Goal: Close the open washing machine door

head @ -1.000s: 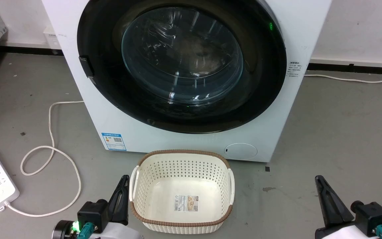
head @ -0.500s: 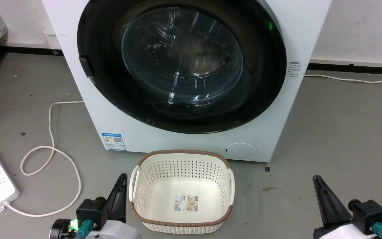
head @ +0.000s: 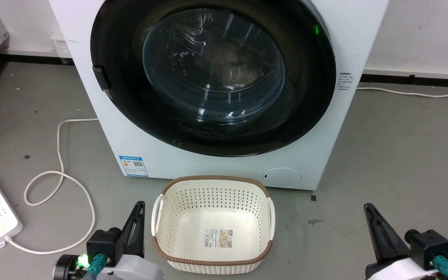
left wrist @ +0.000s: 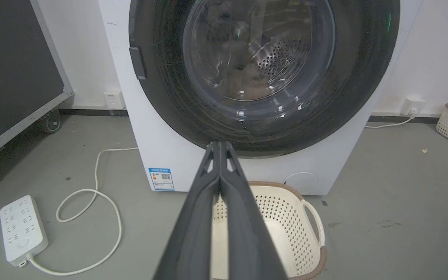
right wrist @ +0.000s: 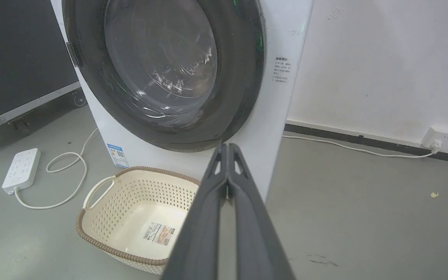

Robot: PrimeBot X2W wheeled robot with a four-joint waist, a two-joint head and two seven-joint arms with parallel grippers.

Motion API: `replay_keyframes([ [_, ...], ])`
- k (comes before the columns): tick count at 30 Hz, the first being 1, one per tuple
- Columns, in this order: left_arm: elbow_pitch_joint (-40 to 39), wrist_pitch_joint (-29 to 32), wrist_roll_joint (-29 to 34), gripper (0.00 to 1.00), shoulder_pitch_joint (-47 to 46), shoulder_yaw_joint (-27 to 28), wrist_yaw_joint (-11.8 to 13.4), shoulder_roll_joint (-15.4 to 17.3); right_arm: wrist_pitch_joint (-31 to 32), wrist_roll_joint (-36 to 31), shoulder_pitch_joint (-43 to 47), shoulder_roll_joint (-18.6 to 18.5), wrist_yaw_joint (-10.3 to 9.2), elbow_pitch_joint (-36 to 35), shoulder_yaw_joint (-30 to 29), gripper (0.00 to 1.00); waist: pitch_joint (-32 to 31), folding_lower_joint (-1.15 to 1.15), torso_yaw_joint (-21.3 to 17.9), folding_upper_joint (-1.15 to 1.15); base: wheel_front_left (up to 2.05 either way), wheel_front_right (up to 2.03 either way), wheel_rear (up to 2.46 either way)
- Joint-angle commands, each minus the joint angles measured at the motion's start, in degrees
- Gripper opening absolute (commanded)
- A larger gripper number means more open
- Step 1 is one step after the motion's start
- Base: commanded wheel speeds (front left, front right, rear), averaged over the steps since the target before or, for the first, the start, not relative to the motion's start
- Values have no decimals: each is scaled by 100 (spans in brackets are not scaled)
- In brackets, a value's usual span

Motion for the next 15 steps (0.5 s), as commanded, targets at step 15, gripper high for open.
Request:
replay_keyframes([
  [15, -168, 212, 124, 0, -15, 86, 68, 1, 203, -66, -133, 30, -3, -109, 54, 0, -1, 0, -4, 0, 0, 0, 0],
])
